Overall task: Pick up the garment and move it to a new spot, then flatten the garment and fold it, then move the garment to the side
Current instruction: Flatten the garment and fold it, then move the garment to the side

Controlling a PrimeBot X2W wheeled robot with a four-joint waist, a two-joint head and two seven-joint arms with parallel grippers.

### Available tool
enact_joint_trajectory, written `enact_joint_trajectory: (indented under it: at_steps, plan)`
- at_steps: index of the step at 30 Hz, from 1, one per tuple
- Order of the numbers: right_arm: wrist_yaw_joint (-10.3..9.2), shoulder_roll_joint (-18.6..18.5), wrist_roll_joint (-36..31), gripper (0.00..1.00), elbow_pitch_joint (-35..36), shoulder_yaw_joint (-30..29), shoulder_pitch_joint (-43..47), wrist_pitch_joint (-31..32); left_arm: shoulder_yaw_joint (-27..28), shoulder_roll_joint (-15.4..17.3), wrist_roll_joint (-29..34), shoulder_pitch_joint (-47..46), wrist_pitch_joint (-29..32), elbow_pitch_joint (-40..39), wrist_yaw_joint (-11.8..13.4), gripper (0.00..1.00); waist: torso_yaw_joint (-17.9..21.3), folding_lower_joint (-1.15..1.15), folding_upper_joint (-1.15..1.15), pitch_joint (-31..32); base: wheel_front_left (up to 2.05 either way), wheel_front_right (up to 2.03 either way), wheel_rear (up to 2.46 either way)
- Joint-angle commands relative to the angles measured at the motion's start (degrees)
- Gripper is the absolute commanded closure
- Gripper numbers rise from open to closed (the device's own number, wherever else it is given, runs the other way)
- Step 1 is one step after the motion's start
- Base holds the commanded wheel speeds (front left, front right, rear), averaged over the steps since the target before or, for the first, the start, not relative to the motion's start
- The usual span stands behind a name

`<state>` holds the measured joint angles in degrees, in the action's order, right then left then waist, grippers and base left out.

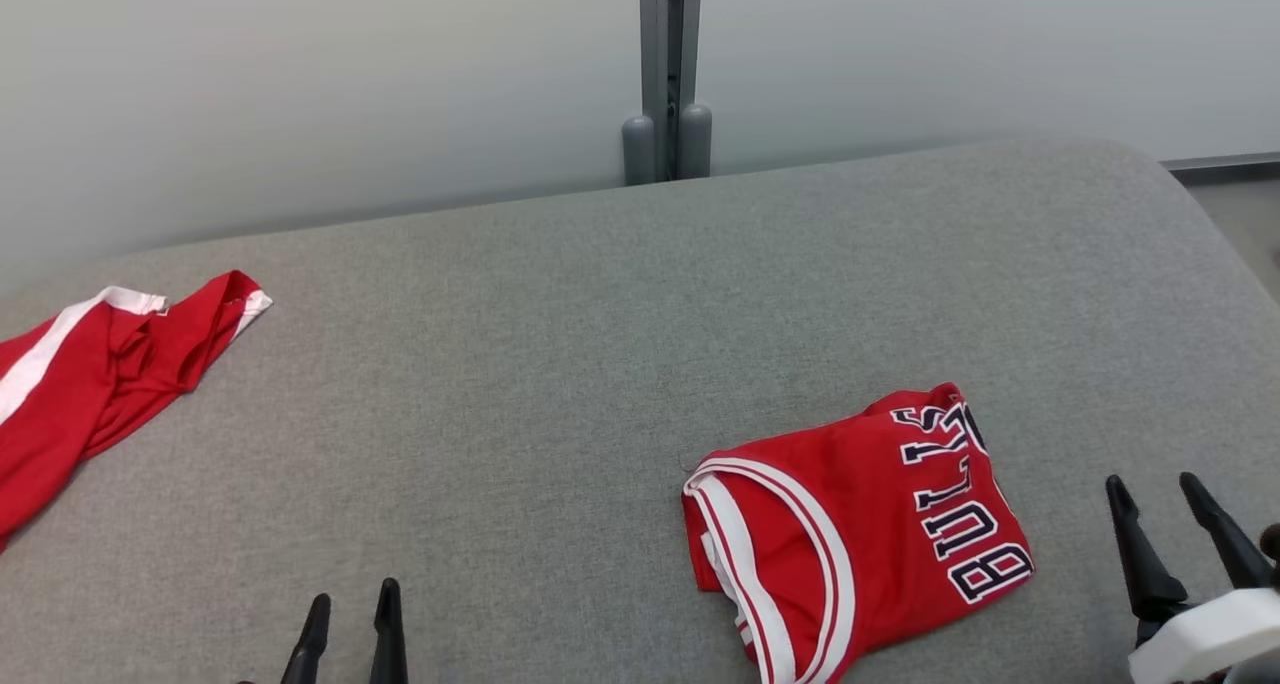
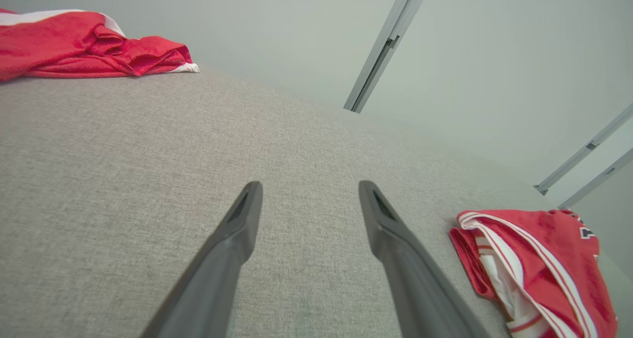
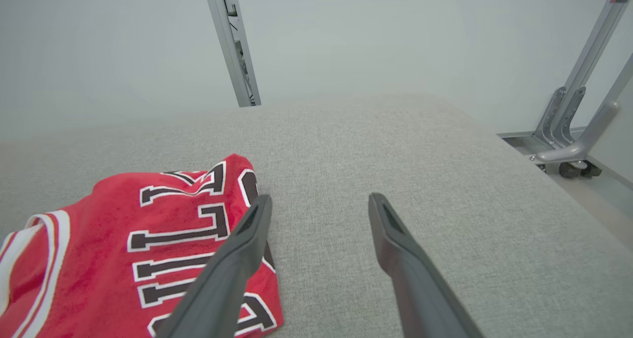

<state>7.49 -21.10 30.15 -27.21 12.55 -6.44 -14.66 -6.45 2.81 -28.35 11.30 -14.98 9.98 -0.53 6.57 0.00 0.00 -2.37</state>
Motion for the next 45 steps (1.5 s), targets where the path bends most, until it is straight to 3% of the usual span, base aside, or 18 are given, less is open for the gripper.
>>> enact_joint_trajectory:
  at_steps: [1,5,9,16,23,26,28,35,45]
  plan:
    - [0.01,1.01,-2.69,0.00,3.04,-4.19,2.70,-0.50,1.39,0.18,0.91,1.29,-0.28,-1.91,0.07,0.00,0.55,0.00,0.00,2.17,0.00,0.00,0.00]
    - [0.01,3.90,-10.45,0.00,8.50,-11.00,7.17,-0.55,3.41,0.16,2.20,2.23,-0.28,-5.13,0.60,0.00,0.55,0.00,0.00,3.08,0.00,0.00,0.00]
    - [0.00,7.15,-16.36,0.00,12.72,-13.71,10.16,-0.55,4.22,0.20,3.23,2.64,-0.28,-6.60,1.10,0.00,0.08,0.00,0.00,3.68,0.00,0.00,0.00]
    - [0.00,10.85,-19.16,0.00,13.80,-11.84,10.22,-0.57,4.82,0.19,4.16,3.37,-0.28,-6.73,0.69,0.00,-1.00,0.00,0.00,4.06,0.00,0.00,0.00]
    - [0.00,11.35,-17.70,0.00,13.62,-11.32,8.83,-0.57,4.31,0.18,5.25,2.82,-0.28,-6.91,0.77,0.00,-2.84,0.00,0.00,3.58,0.00,0.00,0.00]
    - [0.00,9.89,-13.83,0.00,11.58,-10.60,6.75,1.40,3.75,0.18,5.30,1.98,-0.28,-7.17,1.04,0.00,-3.42,0.00,0.00,2.63,0.00,0.00,0.00]
    - [-0.01,5.15,-11.12,0.00,9.16,-6.30,2.59,8.96,2.66,0.19,5.64,0.85,-0.28,-7.03,0.74,0.00,-3.82,0.00,0.00,1.05,0.00,0.00,0.00]
    - [0.00,-1.53,-1.85,0.00,0.51,2.73,-7.19,23.45,0.55,0.21,5.77,-2.86,-0.28,-5.97,0.24,0.00,-6.23,0.00,0.00,-2.25,0.00,0.00,0.00]
    - [0.00,-3.24,4.92,0.00,-9.47,8.33,-11.58,26.04,-0.09,0.19,5.26,-3.26,-0.28,-5.90,0.94,0.00,-8.36,0.00,0.00,-3.53,0.00,0.00,0.00]
